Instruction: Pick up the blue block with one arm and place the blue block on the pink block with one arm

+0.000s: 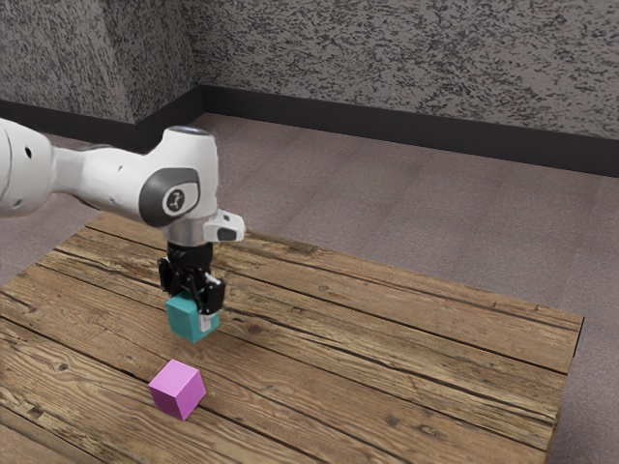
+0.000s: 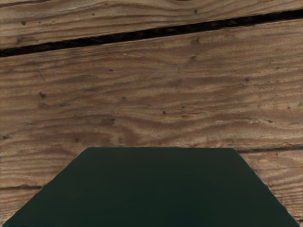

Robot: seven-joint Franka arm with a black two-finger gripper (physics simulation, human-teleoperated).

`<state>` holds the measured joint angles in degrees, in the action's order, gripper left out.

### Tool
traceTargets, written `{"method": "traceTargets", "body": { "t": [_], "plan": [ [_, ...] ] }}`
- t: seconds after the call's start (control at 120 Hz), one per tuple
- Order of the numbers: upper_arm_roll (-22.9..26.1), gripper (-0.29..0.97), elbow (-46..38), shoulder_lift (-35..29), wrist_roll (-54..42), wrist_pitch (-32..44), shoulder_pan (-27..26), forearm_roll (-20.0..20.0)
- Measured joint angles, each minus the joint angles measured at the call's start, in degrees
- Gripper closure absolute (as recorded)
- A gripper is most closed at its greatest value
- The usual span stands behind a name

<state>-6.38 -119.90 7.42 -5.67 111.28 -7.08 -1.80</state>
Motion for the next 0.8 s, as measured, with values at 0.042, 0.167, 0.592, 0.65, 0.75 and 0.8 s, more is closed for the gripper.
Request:
{"method": "traceTargets", "body": {
  "t": [0.042,0.167,0.592,0.65,0.75,0.8],
  "plan": [
    [0.06,0.29,-2.78,-2.26,0.47,0.27,0.02,-0.5],
    [0.6,0.29,-9.14,-7.28,1.71,2.21,0.4,-1.58],
    [1.44,0.29,-19.13,-14.83,5.09,13.92,-0.07,-3.1],
    [1.45,0.28,-20.06,-15.68,5.61,14.68,-0.05,-3.2],
    [1.45,0.28,-21.67,-16.88,6.45,15.58,-0.04,-3.33],
    [1.45,0.28,-22.17,-17.15,6.83,15.88,-0.04,-3.38]
  ]
}}
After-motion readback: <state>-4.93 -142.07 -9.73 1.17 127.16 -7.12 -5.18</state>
